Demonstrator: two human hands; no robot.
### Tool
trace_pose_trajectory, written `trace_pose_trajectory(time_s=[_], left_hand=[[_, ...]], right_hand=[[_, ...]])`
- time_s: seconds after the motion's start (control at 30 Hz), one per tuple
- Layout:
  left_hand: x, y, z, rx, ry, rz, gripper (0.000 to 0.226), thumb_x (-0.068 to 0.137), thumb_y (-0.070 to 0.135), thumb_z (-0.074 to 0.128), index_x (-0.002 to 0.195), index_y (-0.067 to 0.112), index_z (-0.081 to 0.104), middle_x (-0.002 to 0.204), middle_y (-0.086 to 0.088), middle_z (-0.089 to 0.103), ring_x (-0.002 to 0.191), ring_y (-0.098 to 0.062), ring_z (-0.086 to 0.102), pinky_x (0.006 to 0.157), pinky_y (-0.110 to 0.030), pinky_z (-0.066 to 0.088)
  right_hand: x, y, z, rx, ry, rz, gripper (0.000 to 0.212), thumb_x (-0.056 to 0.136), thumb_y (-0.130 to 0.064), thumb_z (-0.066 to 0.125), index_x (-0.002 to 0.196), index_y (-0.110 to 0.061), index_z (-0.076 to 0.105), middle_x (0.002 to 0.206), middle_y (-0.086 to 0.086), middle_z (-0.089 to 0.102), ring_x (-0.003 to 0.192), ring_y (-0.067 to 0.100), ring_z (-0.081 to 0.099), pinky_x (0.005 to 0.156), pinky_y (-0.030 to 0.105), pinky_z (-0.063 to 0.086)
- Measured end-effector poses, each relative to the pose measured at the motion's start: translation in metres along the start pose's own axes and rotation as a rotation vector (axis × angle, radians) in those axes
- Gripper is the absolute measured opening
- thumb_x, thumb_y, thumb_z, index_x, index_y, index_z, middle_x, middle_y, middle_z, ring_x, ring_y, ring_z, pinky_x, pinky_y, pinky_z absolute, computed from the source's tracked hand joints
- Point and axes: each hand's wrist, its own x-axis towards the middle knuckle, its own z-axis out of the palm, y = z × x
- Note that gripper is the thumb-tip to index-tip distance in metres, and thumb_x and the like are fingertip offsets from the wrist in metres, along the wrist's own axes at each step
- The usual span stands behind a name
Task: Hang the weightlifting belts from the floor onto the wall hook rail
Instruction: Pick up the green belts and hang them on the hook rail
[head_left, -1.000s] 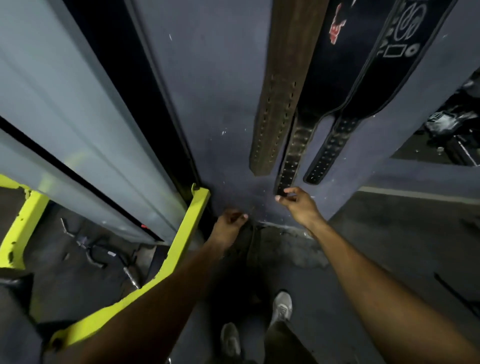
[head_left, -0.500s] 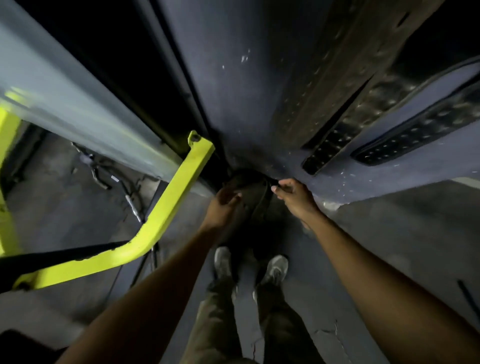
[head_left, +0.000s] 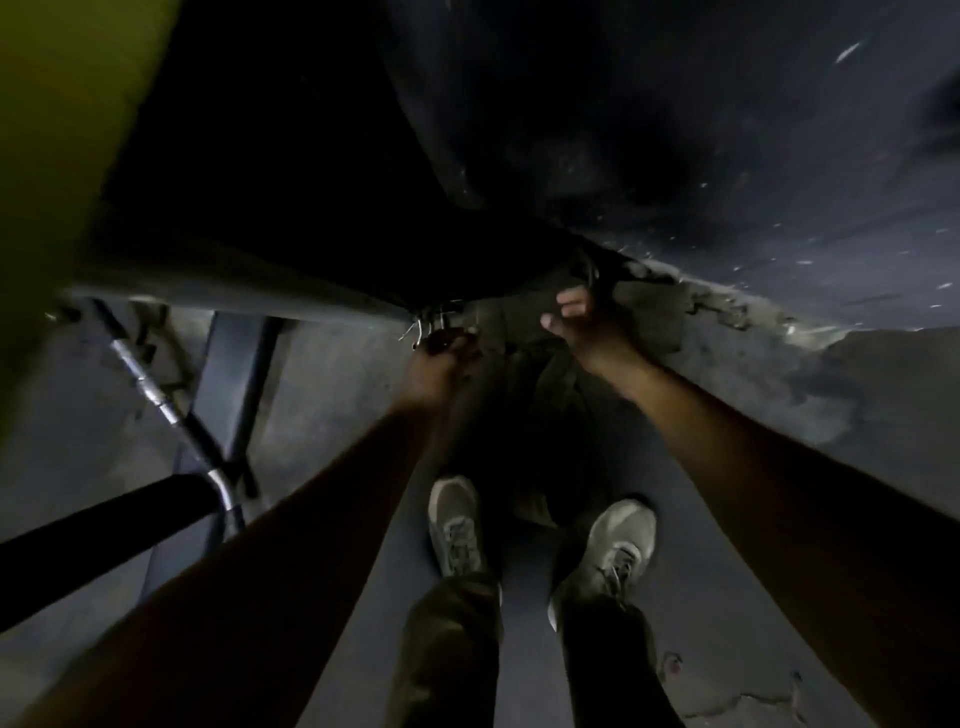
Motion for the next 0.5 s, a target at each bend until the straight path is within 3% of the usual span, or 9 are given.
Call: trace_pose_trajectory(time_s=[0.07, 0.17, 0.3, 0.4, 0.43, 0.5], left_hand=[[0.047, -0.018, 0.002, -0.03, -0.011, -0.015, 0.025, 0.107, 0.012, 0.047, 0.087, 0.021, 0.06, 0.074, 0.008, 0.072, 0.07, -0.004, 0.068, 0.069, -0.023, 0.049], [0.105, -0.041, 0.008, -0.074, 0.011, -0.039, 0.018, 0.106, 0.016, 0.05, 0.091, 0.023, 0.058, 0.089, 0.002, 0.062, 0.08, -0.011, 0.06, 0.073, -0.026, 0.044], [0.153, -0.063, 0.022, -0.088, -0.034, -0.059, 0.01, 0.106, 0.02, 0.05, 0.106, 0.018, 0.06, 0.095, 0.002, 0.063, 0.083, -0.01, 0.062, 0.071, -0.023, 0.048], [0.161, -0.064, 0.035, -0.115, -0.157, -0.103, 0.04, 0.107, 0.041, 0.044, 0.13, 0.012, 0.058, 0.123, -0.008, 0.068, 0.112, -0.022, 0.066, 0.092, -0.035, 0.052], [0.158, -0.06, 0.038, -0.169, -0.177, -0.123, 0.051, 0.105, 0.051, 0.042, 0.135, 0.012, 0.054, 0.128, -0.008, 0.066, 0.117, -0.024, 0.064, 0.094, -0.039, 0.052], [0.145, -0.044, 0.045, -0.323, -0.202, -0.153, 0.06, 0.099, 0.066, 0.041, 0.128, 0.015, 0.054, 0.119, -0.005, 0.066, 0.109, -0.022, 0.065, 0.085, -0.039, 0.053]], right_hand=[[0.048, 0.015, 0.013, -0.104, 0.097, -0.081, 0.051, 0.096, -0.026, 0.072, 0.14, -0.006, 0.055, 0.139, 0.019, 0.061, 0.128, 0.035, 0.059, 0.103, 0.036, 0.047], [0.112, 0.033, 0.025, -0.237, 0.279, -0.076, 0.06, 0.095, -0.031, 0.07, 0.147, -0.01, 0.049, 0.146, 0.017, 0.058, 0.136, 0.037, 0.053, 0.109, 0.042, 0.046], [0.152, 0.055, 0.037, -0.384, 0.28, -0.025, 0.068, 0.1, -0.017, 0.063, 0.16, -0.016, 0.031, 0.157, 0.02, 0.045, 0.144, 0.04, 0.043, 0.117, 0.046, 0.036], [0.122, 0.067, 0.042, -0.479, 0.338, -0.165, 0.067, 0.097, -0.011, 0.062, 0.157, -0.026, 0.036, 0.147, 0.02, 0.054, 0.136, 0.042, 0.05, 0.107, 0.052, 0.045], [0.102, 0.07, 0.045, -0.48, 0.354, -0.231, 0.064, 0.096, -0.012, 0.062, 0.154, -0.026, 0.04, 0.146, 0.018, 0.055, 0.137, 0.042, 0.049, 0.108, 0.053, 0.045], [0.052, 0.077, 0.049, -0.492, 0.39, -0.326, 0.058, 0.092, -0.016, 0.061, 0.148, -0.026, 0.051, 0.145, 0.017, 0.056, 0.136, 0.045, 0.047, 0.107, 0.053, 0.044]])
